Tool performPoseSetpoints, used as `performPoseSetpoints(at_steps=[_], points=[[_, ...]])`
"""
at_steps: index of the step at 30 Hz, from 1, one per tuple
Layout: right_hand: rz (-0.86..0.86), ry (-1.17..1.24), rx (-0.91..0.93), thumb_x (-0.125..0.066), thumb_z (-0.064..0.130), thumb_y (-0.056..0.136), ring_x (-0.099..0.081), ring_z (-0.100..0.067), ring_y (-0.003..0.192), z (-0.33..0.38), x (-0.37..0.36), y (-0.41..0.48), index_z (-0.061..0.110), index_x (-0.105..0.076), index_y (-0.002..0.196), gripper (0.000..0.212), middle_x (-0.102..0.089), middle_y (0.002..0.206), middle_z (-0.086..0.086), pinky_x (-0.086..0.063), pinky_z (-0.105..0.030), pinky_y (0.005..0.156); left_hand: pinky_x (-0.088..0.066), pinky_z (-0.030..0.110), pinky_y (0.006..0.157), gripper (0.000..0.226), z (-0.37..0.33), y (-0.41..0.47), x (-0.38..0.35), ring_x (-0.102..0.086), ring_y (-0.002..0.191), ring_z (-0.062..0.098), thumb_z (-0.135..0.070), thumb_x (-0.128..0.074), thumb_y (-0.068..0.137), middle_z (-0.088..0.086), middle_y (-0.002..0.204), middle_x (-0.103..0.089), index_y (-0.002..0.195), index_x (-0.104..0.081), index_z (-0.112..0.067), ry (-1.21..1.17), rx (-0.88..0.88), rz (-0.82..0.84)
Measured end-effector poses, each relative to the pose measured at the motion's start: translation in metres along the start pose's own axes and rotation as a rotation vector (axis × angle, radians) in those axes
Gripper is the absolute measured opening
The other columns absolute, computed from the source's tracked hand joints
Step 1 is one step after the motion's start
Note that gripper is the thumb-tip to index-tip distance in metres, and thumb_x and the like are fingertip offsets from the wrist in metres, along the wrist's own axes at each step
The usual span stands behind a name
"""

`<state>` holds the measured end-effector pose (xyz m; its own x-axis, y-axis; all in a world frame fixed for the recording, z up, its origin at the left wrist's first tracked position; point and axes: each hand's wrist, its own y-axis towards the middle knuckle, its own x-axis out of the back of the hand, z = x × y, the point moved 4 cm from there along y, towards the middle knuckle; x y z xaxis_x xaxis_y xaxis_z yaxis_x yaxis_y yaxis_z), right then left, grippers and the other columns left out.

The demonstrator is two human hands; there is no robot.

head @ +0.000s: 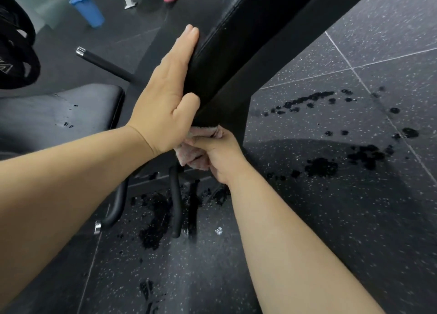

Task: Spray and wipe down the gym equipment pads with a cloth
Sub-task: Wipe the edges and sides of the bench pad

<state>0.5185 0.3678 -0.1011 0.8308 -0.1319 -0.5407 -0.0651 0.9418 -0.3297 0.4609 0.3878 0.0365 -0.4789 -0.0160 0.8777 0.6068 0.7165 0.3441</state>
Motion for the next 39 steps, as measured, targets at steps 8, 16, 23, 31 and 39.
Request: performPoseSetpoints(at_steps=[8,16,23,31,39], points=[[0.036,0.533,0.376,-0.059,0.004,0.089,-0.072,-0.014,0.076,0.049,0.031,-0.013,0.01,-0.061,0.098,0.012,-0.074,0.082,-0.003,-0.057,-0.028,0.06,-0.006,0.037,0.124,0.071,0.051,-0.041,0.005,0.0,0.151,0.006,-0.022,-0.036,0.094,-0.006,0.165,-0.001,0.156,-0.003,-0.025,-0.029,0.169,0.108],[0.109,0.146,0.118,-0.058,0.002,0.093,-0.069,-0.039,0.09,-0.02,-0.017,0.01,0.008,-0.071,0.087,0.016,-0.072,0.083,-0.021,-0.058,-0.038,0.072,-0.004,0.035,0.124,0.072,0.061,-0.046,0.004,0.001,0.151,0.008,-0.022,-0.035,0.093,-0.003,0.165,-0.001,0.157,-0.003,-0.019,-0.13,0.192,0.158],[0.111,0.317,0.338,-0.057,-0.001,0.087,-0.066,-0.021,0.058,0.021,0.005,0.002,0.01,-0.061,0.081,0.013,-0.07,0.076,-0.012,-0.034,-0.021,0.042,-0.001,0.04,0.124,0.062,0.076,-0.058,0.006,0.003,0.151,0.007,-0.028,-0.032,0.102,-0.005,0.165,0.001,0.157,-0.003,-0.024,-0.101,0.24,0.146],[0.149,0.526,0.203,-0.057,0.003,0.083,-0.071,-0.016,0.071,-0.037,-0.027,0.024,0.008,-0.058,0.087,0.006,-0.071,0.071,-0.007,-0.059,-0.033,0.065,-0.002,0.023,0.121,0.059,0.105,-0.081,0.0,0.002,0.149,0.002,-0.038,-0.032,0.105,-0.005,0.165,-0.003,0.157,-0.006,-0.026,-0.128,0.308,0.129],[0.079,0.053,-0.076,-0.061,-0.003,0.088,-0.071,-0.026,0.068,-0.093,-0.061,0.037,0.007,-0.067,0.076,0.016,-0.071,0.067,-0.011,-0.047,-0.037,0.071,-0.004,0.034,0.124,0.058,0.106,-0.083,0.003,0.001,0.151,0.009,-0.035,-0.032,0.106,-0.002,0.165,-0.002,0.157,-0.007,-0.025,-0.15,0.297,0.134]])
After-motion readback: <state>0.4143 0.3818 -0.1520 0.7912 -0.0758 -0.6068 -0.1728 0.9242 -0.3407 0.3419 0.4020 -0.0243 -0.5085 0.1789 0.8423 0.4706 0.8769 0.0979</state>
